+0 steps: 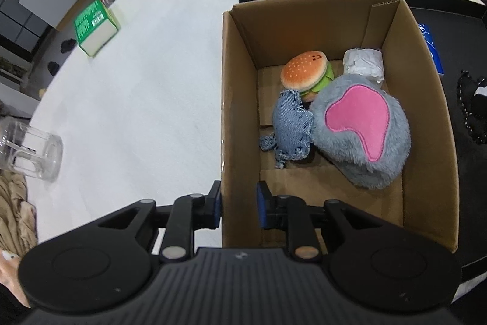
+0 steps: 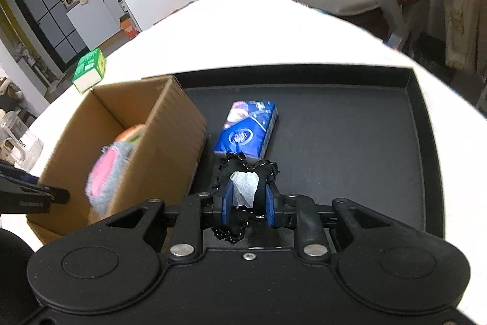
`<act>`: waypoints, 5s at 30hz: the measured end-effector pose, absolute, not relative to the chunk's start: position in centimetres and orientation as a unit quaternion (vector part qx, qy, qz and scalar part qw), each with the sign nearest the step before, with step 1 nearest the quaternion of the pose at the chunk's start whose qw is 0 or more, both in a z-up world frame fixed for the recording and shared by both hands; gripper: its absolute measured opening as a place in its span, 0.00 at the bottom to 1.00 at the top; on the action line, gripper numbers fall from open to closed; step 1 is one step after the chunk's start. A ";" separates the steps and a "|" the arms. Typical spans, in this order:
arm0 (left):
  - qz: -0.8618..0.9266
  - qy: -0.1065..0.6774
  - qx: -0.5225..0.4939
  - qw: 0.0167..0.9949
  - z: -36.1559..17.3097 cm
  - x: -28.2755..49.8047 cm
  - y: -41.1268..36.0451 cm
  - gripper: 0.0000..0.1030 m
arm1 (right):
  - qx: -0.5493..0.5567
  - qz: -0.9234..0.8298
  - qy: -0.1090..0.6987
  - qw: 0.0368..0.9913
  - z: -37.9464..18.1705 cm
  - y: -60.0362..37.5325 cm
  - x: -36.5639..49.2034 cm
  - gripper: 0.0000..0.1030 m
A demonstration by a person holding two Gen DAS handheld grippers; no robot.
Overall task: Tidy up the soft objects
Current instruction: 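Grasp the black-and-white plush with the right gripper and lift it, then carry the black-and-white plush with the right gripper and release it into the box, then move the open right gripper to the blue tissue pack on the tray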
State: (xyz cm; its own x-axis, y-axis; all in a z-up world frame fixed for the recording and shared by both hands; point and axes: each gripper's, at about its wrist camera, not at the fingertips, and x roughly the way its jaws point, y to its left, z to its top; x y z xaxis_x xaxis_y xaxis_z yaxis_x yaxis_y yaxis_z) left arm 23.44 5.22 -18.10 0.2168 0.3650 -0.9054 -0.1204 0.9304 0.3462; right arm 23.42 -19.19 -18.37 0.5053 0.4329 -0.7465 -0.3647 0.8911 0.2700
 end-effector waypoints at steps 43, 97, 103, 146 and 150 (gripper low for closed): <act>0.077 0.601 -0.059 0.794 -17.5 20.0 11.0 0.14 | -0.052 0.236 0.393 0.887 -9.9 -7.5 16.1 0.23; 0.113 0.558 -0.001 0.822 -16.2 19.6 9.2 0.21 | 0.012 0.246 0.400 0.883 -12.3 -14.5 19.3 0.76; 0.118 0.564 0.014 0.817 -16.3 20.0 8.6 0.43 | 0.023 0.245 0.390 0.887 -12.8 -16.1 20.1 0.85; 0.201 0.592 0.164 0.764 -19.2 23.4 4.0 0.50 | 0.073 0.288 0.392 0.871 -20.4 -17.9 29.3 0.86; 0.207 0.596 0.163 0.758 -19.3 23.9 3.9 0.50 | 0.069 0.294 0.396 0.867 -21.0 -17.6 29.7 0.85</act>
State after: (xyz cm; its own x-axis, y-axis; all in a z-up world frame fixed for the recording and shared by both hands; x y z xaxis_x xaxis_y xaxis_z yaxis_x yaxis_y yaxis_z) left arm 23.90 3.92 -19.29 0.2037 0.5087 -0.8365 -0.1196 0.8610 0.4944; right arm 29.71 -17.57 -20.99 0.5143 0.5640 -0.6460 -0.4550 0.8180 0.3519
